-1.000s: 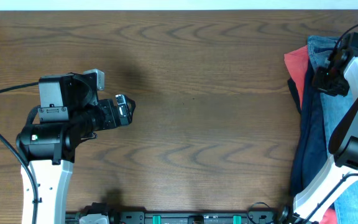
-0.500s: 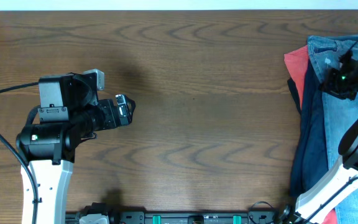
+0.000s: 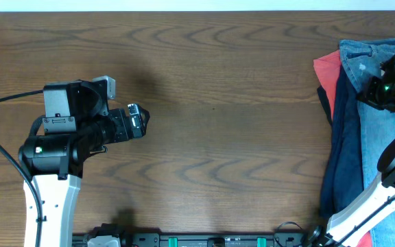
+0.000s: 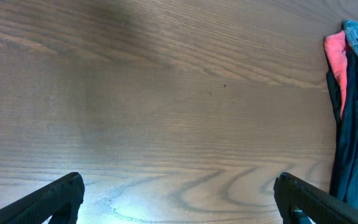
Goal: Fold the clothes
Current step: 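Grasp the top edge of the light-blue jeans with the right gripper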
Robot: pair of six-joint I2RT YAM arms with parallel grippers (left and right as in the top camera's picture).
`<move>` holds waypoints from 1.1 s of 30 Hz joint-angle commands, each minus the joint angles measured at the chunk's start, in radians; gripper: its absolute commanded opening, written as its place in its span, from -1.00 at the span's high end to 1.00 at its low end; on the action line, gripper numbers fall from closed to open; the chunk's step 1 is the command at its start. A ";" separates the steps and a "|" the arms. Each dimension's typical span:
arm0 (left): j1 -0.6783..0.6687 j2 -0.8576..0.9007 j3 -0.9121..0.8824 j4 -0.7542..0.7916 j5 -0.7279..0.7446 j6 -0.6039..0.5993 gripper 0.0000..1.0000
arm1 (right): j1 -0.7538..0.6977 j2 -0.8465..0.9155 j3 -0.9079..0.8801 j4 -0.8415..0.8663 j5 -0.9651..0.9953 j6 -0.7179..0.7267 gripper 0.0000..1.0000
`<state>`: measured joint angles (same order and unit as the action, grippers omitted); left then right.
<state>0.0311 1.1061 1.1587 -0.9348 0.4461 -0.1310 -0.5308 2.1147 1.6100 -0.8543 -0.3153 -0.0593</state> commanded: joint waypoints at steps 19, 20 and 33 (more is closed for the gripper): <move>0.003 0.005 0.029 0.001 0.014 -0.001 -0.96 | 0.027 -0.061 -0.001 -0.003 0.215 0.129 0.63; 0.003 0.005 0.029 0.001 0.014 -0.001 -0.96 | 0.027 -0.061 -0.002 -0.004 0.215 0.125 0.69; 0.003 0.000 0.030 0.002 0.014 -0.001 -0.96 | 0.031 -0.096 0.052 -0.019 0.215 0.126 0.98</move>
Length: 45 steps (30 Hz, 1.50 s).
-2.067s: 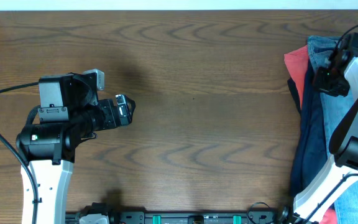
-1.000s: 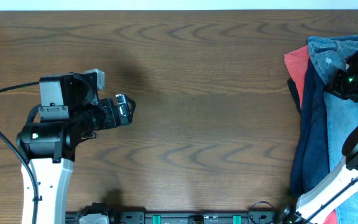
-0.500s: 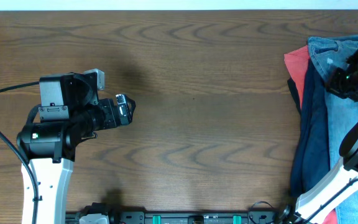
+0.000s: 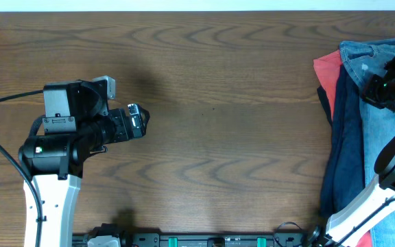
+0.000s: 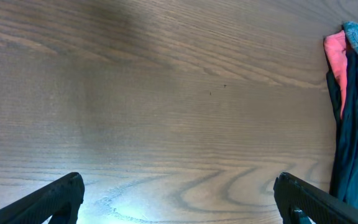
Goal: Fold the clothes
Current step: 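Grasp the top edge of the light-blue jeans with the right gripper, then pull the jeans off the stack leftward onto the table with the right gripper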
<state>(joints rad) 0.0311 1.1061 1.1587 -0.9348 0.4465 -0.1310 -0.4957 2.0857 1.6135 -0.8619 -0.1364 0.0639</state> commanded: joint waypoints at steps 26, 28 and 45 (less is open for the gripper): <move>0.078 -0.255 0.488 -0.078 -0.514 0.025 -0.90 | 1.157 -0.329 0.470 -0.209 -0.043 0.064 0.22; 0.078 -0.256 0.510 -0.099 -0.534 0.025 -0.97 | 1.297 -0.286 0.471 -0.222 0.144 0.058 -0.28; 0.072 0.023 0.499 -0.237 -0.203 0.138 -1.00 | 1.035 -0.519 0.487 -0.340 0.231 0.245 -0.69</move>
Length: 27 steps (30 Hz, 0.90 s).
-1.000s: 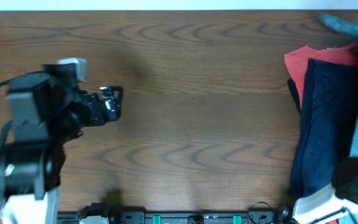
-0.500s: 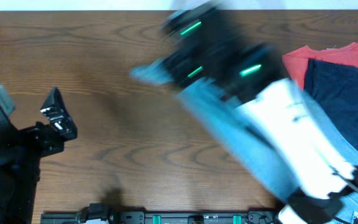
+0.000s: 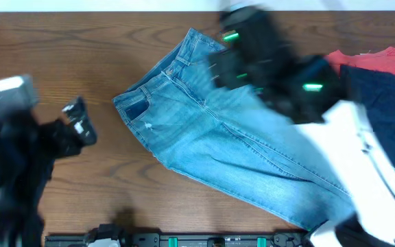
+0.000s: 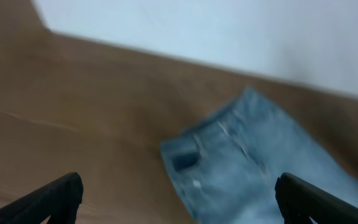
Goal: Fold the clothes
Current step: 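Pull the jeans off the stack leftward onto the table with the right gripper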
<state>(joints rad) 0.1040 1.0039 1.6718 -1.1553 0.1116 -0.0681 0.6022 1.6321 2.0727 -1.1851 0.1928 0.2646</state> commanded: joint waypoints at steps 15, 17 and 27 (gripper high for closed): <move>-0.018 0.873 -0.014 0.193 0.194 0.241 -0.89 | -0.263 -0.107 0.019 -0.271 -0.160 0.080 -0.64; -0.018 0.941 -0.014 0.238 0.194 0.256 -0.89 | -0.263 -0.106 0.019 -0.270 -0.152 0.080 -0.64; -0.055 1.182 -0.014 0.338 0.195 0.385 -0.89 | -0.263 -0.076 0.019 -0.270 -0.103 0.079 -0.64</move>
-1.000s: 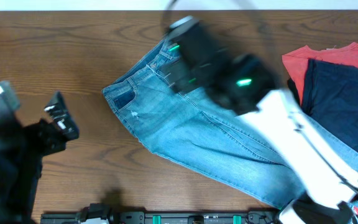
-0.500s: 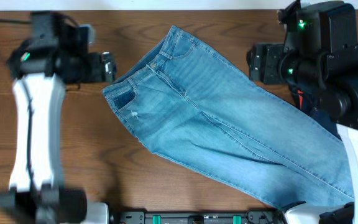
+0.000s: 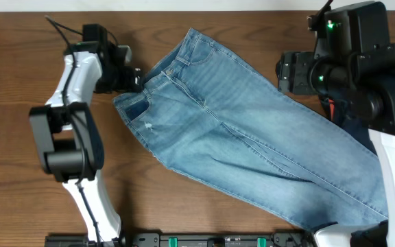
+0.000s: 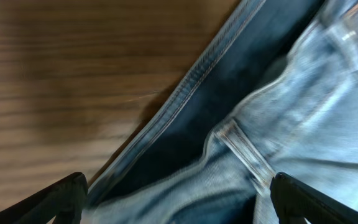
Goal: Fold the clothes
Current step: 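Pull the jeans off the stack leftward onto the table with the right gripper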
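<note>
A pair of light blue jeans [image 3: 232, 137] lies spread flat and diagonally on the wooden table, waist at the upper left, legs running to the lower right. My left gripper [image 3: 134, 81] is at the waistband's left corner. In the left wrist view the gripper [image 4: 179, 202] is open, its fingertips [image 4: 58, 198] wide apart, with the waistband and a belt loop [image 4: 244, 152] close beneath. My right arm [image 3: 348, 51] hangs over the upper right; its fingers do not show.
A red garment [image 3: 330, 106] and a dark blue one [image 3: 362, 137] lie at the right edge, mostly hidden under my right arm. Bare wooden table [image 3: 204, 213] surrounds the jeans on the left and in front.
My left gripper was out to the left, away from the jeans; now it is at the waistband's left corner, still open. The right arm went from over the waist to the upper right.
At first the clothes lay piled at the right edge, my right gripper on the pile, my left arm idle at the left. Then the jeans lay spread across the table. Now my left gripper is down at their waistband.
</note>
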Robot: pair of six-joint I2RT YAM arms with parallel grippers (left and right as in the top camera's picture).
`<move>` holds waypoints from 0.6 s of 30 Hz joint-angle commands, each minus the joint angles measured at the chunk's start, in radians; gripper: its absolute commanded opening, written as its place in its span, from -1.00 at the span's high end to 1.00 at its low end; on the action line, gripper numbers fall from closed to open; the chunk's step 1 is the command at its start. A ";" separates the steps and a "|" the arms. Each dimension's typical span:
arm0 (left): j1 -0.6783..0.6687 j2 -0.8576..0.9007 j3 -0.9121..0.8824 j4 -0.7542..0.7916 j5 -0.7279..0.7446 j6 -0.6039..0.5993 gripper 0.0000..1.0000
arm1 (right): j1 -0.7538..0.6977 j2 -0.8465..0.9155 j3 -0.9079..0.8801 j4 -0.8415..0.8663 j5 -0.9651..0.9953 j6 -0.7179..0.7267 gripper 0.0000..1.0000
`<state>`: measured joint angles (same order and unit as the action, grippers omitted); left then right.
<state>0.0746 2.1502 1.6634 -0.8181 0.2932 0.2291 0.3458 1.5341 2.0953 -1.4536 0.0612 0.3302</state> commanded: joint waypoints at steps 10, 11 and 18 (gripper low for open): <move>-0.055 0.097 -0.005 -0.022 -0.053 0.079 0.88 | -0.006 0.078 -0.003 -0.011 0.057 0.014 -0.60; -0.048 0.095 -0.004 -0.031 -0.101 0.040 0.88 | -0.006 0.081 -0.003 -0.014 0.066 0.014 -0.60; 0.139 0.025 0.005 -0.117 -0.401 -0.226 0.88 | -0.006 0.087 -0.003 -0.018 0.115 0.014 -0.57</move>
<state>0.0792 2.2147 1.6650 -0.9215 0.0998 0.1352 0.3458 1.6188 2.0930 -1.4696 0.1295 0.3309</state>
